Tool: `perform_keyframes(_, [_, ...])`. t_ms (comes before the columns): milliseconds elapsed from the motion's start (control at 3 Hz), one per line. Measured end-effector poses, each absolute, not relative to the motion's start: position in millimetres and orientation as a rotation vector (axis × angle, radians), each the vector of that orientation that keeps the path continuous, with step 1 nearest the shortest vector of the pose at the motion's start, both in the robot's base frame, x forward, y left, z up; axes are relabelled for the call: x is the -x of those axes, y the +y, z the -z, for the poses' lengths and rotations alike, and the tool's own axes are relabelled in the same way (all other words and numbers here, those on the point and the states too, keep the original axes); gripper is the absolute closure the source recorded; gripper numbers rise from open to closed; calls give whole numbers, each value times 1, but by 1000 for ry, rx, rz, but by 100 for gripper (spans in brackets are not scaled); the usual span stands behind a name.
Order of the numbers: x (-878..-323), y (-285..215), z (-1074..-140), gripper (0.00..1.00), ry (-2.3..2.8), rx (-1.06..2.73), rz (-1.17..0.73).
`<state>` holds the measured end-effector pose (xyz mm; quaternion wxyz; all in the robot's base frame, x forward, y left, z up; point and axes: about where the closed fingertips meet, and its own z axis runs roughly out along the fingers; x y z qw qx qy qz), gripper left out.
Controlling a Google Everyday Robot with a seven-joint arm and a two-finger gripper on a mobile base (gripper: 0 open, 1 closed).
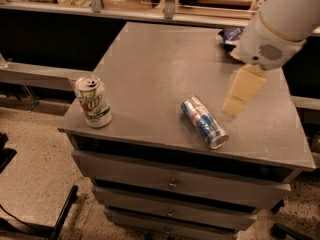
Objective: Pick redbull can
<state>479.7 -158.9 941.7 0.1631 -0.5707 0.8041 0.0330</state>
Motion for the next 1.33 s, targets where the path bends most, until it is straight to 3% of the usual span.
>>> perform_keyframes(333, [-501,-130,-914,0,2428,1548,-168])
perform_keyframes(1000, [-511,-99,-856,0,2766,1279,-81])
perform_keyframes(1333, [-508,-96,-835,18,2840,1203,-55])
